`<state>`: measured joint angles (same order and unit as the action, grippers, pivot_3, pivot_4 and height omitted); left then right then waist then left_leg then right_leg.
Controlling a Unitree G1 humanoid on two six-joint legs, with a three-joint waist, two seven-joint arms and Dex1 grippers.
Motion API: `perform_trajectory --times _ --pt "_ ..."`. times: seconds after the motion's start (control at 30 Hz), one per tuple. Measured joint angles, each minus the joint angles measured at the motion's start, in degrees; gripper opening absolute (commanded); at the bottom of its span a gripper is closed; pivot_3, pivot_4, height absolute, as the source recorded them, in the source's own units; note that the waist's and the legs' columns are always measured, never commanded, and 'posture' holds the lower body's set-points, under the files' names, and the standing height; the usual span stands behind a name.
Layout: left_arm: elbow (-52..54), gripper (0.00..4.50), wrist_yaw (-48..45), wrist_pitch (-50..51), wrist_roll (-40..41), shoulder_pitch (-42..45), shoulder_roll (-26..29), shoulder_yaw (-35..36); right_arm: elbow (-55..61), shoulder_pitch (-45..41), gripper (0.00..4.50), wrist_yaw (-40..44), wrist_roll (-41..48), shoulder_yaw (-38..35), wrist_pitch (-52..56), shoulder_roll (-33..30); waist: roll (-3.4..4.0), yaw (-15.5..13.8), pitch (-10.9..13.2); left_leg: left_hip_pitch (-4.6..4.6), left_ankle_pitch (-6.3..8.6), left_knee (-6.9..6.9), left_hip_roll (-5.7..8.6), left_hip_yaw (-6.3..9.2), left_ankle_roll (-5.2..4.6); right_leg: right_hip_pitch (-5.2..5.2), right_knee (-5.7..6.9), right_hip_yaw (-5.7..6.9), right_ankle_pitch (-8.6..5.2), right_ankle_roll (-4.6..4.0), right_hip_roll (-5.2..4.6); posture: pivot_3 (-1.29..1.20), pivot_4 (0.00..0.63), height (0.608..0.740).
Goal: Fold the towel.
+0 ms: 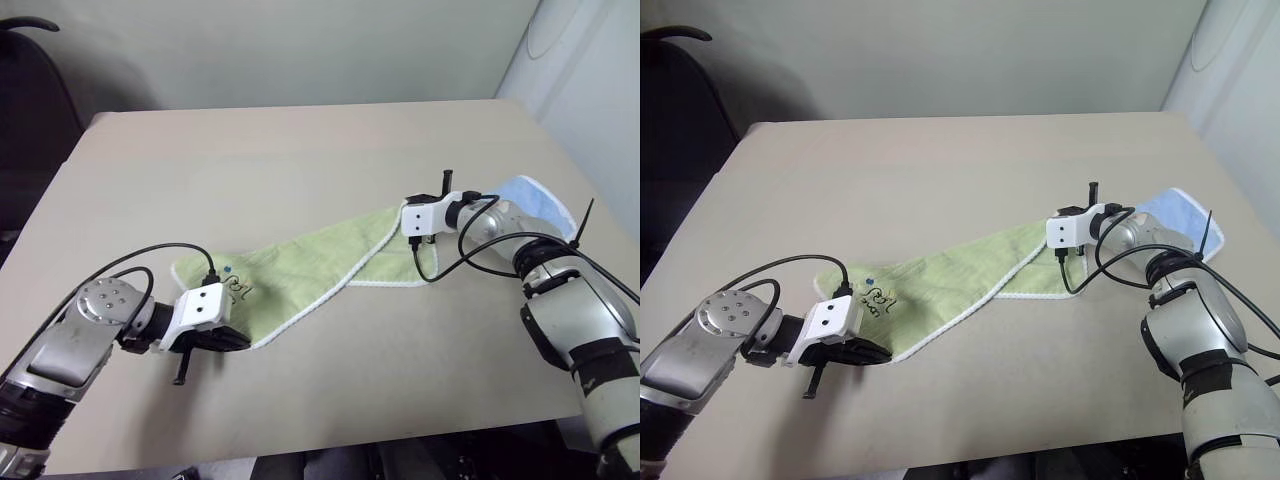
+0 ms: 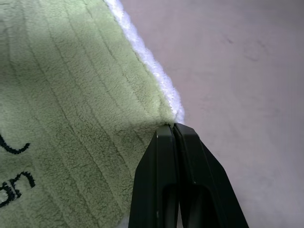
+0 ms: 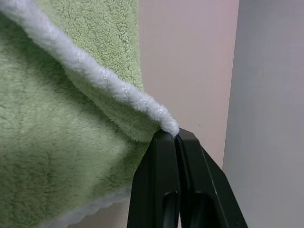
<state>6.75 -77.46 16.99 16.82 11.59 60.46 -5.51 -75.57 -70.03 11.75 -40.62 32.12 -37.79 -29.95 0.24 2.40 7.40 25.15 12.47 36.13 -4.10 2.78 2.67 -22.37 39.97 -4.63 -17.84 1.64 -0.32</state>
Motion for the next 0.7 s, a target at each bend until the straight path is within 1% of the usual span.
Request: perform_trajectory --times 0.1,0.2,0.53,0.63,0.7 --pt "0.3 1.75 -0.7 1.5 1.5 0.0 -0.1 0.1 0.0 0.0 0.0 0.0 0.0 0.0 0.2 0.0 0.0 0.0 0.0 0.0 0.0 0.0 0.0 -0.01 0.0 -0.01 0.0 0.0 0.0 0.0 0.0 0.0 0.15 0.74" --pt "0.3 2.81 -0.4 -0.1 0.6 0.0 -0.1 0.1 0.0 0.1 0.0 0.0 0.0 0.0 0.2 0.0 0.0 0.1 0.0 0.0 0.0 -0.01 -0.02 -0.01 0.01 -0.02 0.0 0.0 0.0 0.0 0.02 0.0 0.15 0.74" --pt "-0.1 2.81 1.0 -10.0 -7.4 -0.4 -0.3 -0.6 0.1 1.8 0.0 0.0 0.1 0.0 0.3 0.0 0.03 0.1 0.0 -0.06 -0.02 0.01 -0.01 -0.01 -0.02 0.04 0.03 0.0 0.0 0.0 0.0 0.0 0.15 0.74" --pt "-0.4 2.18 1.3 -10.8 -7.6 -0.5 -0.7 -0.7 0.1 2.0 0.0 0.0 0.3 0.0 0.3 0.0 0.08 0.0 -0.1 -0.13 -0.06 0.01 0.0 0.0 -0.07 0.13 0.08 0.0 0.0 0.0 -0.03 0.0 0.15 0.74" --pt "-0.4 1.54 1.4 -10.9 -7.6 -0.6 -0.9 -0.7 0.3 2.0 0.0 0.0 0.3 0.0 0.3 0.0 0.08 -0.1 -0.1 -0.15 -0.07 0.02 0.0 0.0 -0.08 0.16 0.09 0.01 0.01 0.01 -0.04 0.0 0.15 0.74"
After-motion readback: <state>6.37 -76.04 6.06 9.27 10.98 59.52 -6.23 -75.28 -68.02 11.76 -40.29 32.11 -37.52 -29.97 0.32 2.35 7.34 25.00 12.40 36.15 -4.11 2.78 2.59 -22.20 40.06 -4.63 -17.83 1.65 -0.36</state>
